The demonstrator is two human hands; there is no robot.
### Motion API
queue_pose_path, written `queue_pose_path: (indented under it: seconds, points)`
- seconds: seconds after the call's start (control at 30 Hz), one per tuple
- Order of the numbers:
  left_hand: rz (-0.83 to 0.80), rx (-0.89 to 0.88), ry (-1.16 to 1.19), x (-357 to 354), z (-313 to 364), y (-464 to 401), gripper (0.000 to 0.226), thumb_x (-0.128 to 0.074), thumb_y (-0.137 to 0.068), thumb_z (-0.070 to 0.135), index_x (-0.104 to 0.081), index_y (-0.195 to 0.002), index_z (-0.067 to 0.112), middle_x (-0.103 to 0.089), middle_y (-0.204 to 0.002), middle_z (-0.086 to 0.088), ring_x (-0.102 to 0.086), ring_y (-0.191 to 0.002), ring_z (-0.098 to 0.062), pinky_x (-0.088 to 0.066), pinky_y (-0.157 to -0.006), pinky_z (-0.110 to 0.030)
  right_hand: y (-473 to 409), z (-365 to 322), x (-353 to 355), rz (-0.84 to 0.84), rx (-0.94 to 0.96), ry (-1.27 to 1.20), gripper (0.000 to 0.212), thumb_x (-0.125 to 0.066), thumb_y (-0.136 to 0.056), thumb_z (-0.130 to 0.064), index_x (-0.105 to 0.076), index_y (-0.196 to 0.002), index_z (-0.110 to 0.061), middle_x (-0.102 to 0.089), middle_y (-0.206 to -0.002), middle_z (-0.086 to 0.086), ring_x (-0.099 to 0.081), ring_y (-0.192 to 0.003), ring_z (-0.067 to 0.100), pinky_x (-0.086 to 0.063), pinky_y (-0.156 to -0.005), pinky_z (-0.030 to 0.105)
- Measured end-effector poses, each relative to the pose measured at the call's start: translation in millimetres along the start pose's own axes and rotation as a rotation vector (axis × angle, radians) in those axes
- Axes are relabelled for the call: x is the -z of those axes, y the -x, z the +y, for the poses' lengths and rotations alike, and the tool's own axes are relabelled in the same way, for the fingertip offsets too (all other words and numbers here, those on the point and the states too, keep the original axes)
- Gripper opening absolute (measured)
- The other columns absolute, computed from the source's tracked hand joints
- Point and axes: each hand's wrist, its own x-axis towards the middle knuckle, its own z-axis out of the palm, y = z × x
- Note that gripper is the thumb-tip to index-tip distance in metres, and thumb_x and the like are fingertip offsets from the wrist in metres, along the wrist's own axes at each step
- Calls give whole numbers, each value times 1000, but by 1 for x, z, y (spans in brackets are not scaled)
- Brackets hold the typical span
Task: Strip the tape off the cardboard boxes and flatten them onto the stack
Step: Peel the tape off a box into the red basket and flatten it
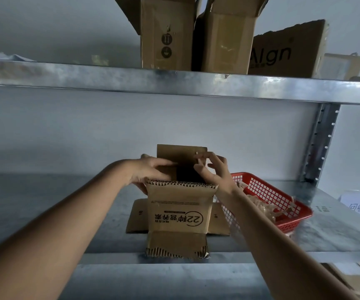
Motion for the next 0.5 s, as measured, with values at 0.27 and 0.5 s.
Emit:
queue_pose_path:
  seconds: [0.27, 0.5]
  points:
    - [182, -184, -296, -15, -4, -8, 78, -79, -86, 36, -38, -152, 46, -30, -150, -3, -28, -143, -23, -34, -107, -32, -2, -5, -5, -19, 128, 114, 60, -77, -74, -64, -56, -125, -43, -35, -137, -14, -30, -140, 18, -46, -101, 36]
    - [402, -307, -1, -13, -19, -7, 72, -42, -83, 43, -28, -154, 42, -13, -165, -9, -42, -129, -21, -37, -109, -42, 1, 5, -9, 5, 194, -44, 64, -78, -79, -37, -46, -134, -33, -41, -140, -6, -40, -134, -1, -52, -90, 12]
